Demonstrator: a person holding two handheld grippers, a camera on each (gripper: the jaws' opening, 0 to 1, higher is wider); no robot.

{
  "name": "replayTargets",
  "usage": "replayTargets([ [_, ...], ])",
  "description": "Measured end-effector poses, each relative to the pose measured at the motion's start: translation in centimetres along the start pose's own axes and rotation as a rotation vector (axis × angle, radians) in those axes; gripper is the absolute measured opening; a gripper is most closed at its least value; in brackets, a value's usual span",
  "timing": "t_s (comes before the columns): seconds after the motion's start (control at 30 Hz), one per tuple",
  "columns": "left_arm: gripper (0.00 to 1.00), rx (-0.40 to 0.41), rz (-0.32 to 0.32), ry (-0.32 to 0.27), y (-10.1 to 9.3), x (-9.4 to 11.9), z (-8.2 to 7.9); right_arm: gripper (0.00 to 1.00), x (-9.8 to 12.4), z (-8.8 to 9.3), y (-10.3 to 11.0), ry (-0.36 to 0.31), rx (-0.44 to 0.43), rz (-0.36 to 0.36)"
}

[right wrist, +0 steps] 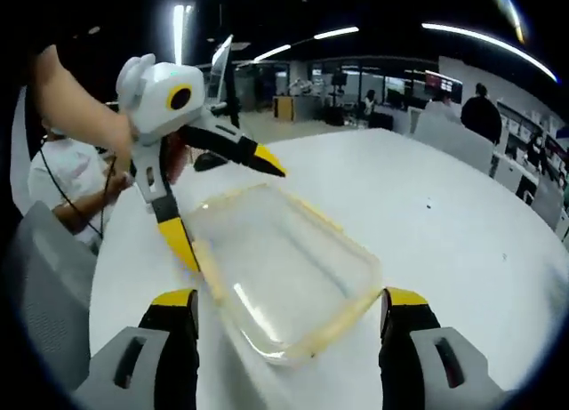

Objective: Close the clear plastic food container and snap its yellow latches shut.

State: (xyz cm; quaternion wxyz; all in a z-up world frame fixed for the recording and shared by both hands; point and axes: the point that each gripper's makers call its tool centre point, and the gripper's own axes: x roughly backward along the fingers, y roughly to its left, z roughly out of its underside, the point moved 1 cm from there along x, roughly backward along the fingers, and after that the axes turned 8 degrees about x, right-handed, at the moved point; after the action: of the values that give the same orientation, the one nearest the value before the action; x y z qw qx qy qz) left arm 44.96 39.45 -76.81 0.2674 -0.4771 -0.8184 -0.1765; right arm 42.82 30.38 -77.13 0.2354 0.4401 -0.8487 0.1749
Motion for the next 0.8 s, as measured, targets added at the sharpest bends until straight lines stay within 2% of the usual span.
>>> replayTargets([
  [0.17,0.88,0.065,-0.048,-0.011,0.0,0.9,0.3,0.84,0.7,0.1,-0.4,-0.017,-0.045,0.034],
  [0.3,0.88,0.103,-0.084,-0.041,0.3,1.6,0.3,0.84,1.1,0.4,-0.3,-0.023,-0.070,0.063],
  [0.4,0.86,0.175,-0.113,-0.049,0.5,1.9,1.2,0.83,1.2,0.6,0.0,-0.030,-0.086,0.086],
  [0.5,0.85,0.207,-0.143,-0.065,0.4,2.2,1.6,0.81,1.2,0.6,0.3,-0.036,-0.097,0.102],
  [0.67,0.85,0.216,-0.182,-0.097,-0.2,2.7,1.8,0.80,1.4,0.4,0.4,-0.058,-0.130,0.149],
  [0.8,0.84,0.237,-0.202,-0.129,-0.6,3.2,1.7,0.78,1.8,0.3,0.2,-0.101,-0.201,0.200],
])
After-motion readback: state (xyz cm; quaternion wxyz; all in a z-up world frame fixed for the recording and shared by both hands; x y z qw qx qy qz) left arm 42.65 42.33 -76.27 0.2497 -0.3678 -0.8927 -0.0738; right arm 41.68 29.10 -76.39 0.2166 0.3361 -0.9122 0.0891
